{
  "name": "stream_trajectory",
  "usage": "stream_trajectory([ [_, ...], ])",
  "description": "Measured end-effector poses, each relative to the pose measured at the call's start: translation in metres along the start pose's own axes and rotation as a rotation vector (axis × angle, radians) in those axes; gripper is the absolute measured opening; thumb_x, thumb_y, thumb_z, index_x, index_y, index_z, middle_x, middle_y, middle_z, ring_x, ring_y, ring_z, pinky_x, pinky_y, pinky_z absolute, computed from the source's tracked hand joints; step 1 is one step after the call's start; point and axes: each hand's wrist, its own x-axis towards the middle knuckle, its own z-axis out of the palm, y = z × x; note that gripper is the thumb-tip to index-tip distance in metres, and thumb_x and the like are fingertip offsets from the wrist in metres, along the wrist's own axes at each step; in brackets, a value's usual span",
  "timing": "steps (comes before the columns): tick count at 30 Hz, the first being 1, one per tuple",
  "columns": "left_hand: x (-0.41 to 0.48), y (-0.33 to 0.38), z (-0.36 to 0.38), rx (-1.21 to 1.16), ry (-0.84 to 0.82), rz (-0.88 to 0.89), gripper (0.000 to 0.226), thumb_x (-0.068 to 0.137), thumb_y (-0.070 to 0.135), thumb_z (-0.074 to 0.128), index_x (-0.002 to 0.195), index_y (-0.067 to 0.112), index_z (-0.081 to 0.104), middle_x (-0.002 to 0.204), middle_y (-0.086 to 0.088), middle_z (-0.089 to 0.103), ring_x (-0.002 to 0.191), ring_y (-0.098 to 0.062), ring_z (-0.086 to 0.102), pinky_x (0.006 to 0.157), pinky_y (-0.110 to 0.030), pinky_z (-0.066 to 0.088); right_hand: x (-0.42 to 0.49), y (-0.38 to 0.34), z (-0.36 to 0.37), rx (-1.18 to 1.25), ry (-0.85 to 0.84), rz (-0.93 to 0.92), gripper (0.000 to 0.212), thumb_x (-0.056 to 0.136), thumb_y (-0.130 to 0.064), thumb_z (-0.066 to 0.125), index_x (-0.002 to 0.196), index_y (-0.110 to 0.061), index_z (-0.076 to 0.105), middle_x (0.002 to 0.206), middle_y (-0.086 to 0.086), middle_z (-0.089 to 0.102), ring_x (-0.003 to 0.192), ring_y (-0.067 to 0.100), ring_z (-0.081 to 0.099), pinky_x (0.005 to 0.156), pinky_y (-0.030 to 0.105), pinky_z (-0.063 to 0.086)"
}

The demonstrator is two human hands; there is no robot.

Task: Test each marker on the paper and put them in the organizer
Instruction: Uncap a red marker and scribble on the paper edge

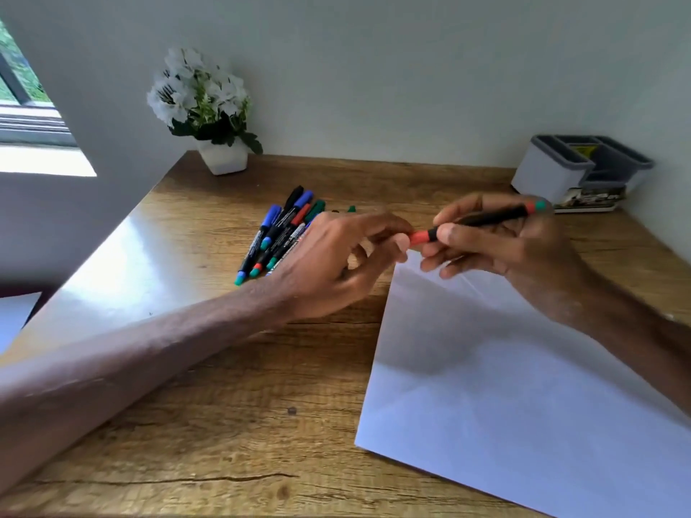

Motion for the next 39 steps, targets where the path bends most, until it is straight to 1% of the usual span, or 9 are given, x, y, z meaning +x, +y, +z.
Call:
stream_trajectory([
  [6, 0.004, -0.012, -0.005, 0.127, 0.026, 0.044, 0.024, 0.106, 0.025, 0.062, 0.121, 0.012, 0.075, 0.093, 0.004, 0.073, 0.078, -0.005, 0.058, 0.068, -0.01, 0.042, 0.01, 0.016, -0.016, 0.04, 0.051, 0.051, 0.023, 0.077, -0.018, 0.079, 0.099, -0.011, 0.081, 0.085, 0.013, 0.079, 0.074, 0.022, 0.077, 0.07, 0.03, 0.065],
  [10, 0.004, -0.021, -0.008, 0.192, 0.036, 0.07, 0.023, 0.101, 0.025, 0.069, 0.118, 0.011, 0.078, 0.099, 0.001, 0.075, 0.083, -0.003, 0.056, 0.072, -0.008, 0.041, 0.005, 0.022, -0.02, -0.518, 0.078, -0.205, 0.023, 0.084, -0.012, 0.083, 0.107, -0.013, 0.08, 0.09, -0.013, 0.081, 0.073, -0.002, 0.073, 0.065, 0.01, 0.054],
  [14, 0.0, -0.02, 0.001, 0.2, 0.037, 0.151, 0.022, 0.102, 0.023, 0.068, 0.115, 0.009, 0.078, 0.093, -0.002, 0.075, 0.081, -0.014, 0.06, 0.076, -0.02, 0.047, 0.002, 0.037, -0.006, -0.972, -0.054, -0.494, 0.026, 0.095, -0.016, 0.075, 0.12, -0.009, 0.076, 0.101, 0.005, 0.08, 0.082, 0.019, 0.074, 0.073, 0.034, 0.056],
  [17, -0.001, -0.016, 0.004, 0.242, 0.103, 0.227, 0.024, 0.101, 0.02, 0.069, 0.117, 0.004, 0.077, 0.096, -0.007, 0.077, 0.084, -0.024, 0.066, 0.079, -0.033, 0.054, 0.005, 0.039, 0.005, -0.975, -0.026, -0.559, 0.03, 0.097, -0.015, 0.067, 0.124, -0.004, 0.072, 0.104, 0.011, 0.077, 0.086, 0.023, 0.069, 0.078, 0.029, 0.051],
  [24, -0.001, -0.017, 0.002, 0.394, 0.089, 0.392, 0.028, 0.101, 0.017, 0.069, 0.117, -0.006, 0.074, 0.099, -0.015, 0.077, 0.082, -0.031, 0.068, 0.075, -0.046, 0.059, 0.004, 0.035, 0.0, -1.076, 0.005, -0.597, 0.032, 0.102, -0.03, 0.062, 0.125, -0.012, 0.074, 0.091, 0.009, 0.078, 0.072, 0.029, 0.068, 0.06, 0.043, 0.054],
  [28, 0.0, -0.014, -0.002, 0.519, 0.024, 0.393, 0.029, 0.104, 0.018, 0.065, 0.12, -0.006, 0.071, 0.102, -0.016, 0.075, 0.09, -0.031, 0.068, 0.076, -0.046, 0.06, 0.002, 0.031, -0.001, -1.103, 0.051, -0.552, 0.033, 0.103, -0.043, 0.06, 0.126, -0.024, 0.074, 0.094, -0.001, 0.08, 0.07, 0.02, 0.068, 0.058, 0.033, 0.051],
  [31, -0.001, -0.008, -0.001, 0.536, -0.062, 0.278, 0.035, 0.109, 0.029, 0.05, 0.119, -0.001, 0.066, 0.104, -0.013, 0.073, 0.098, -0.03, 0.065, 0.077, -0.045, 0.057, 0.001, 0.033, 0.005, -1.144, 0.076, -0.387, 0.04, 0.106, -0.048, 0.047, 0.126, -0.023, 0.07, 0.08, -0.006, 0.073, 0.06, 0.008, 0.053, 0.054, 0.021, 0.032],
  [35, -0.001, -0.008, -0.002, 0.433, -0.012, 0.05, 0.031, 0.109, 0.031, 0.046, 0.118, 0.003, 0.057, 0.107, -0.011, 0.074, 0.11, -0.028, 0.064, 0.08, -0.037, 0.049, -0.003, 0.029, -0.003, -0.773, 0.083, -0.202, 0.016, 0.108, -0.011, 0.044, 0.115, -0.018, 0.056, 0.077, -0.004, 0.065, 0.068, 0.012, 0.061, 0.065, 0.032, 0.047],
  [39, -0.001, -0.003, -0.007, 0.28, 0.019, -0.015, 0.033, 0.113, 0.031, 0.041, 0.128, 0.004, 0.053, 0.101, -0.002, 0.075, 0.101, -0.018, 0.064, 0.075, -0.029, 0.044, -0.007, 0.007, -0.014, -0.156, 0.038, -0.022, 0.045, 0.102, 0.011, 0.036, 0.114, -0.018, 0.068, 0.095, 0.004, 0.071, 0.081, 0.01, 0.06, 0.064, 0.021, 0.051],
])
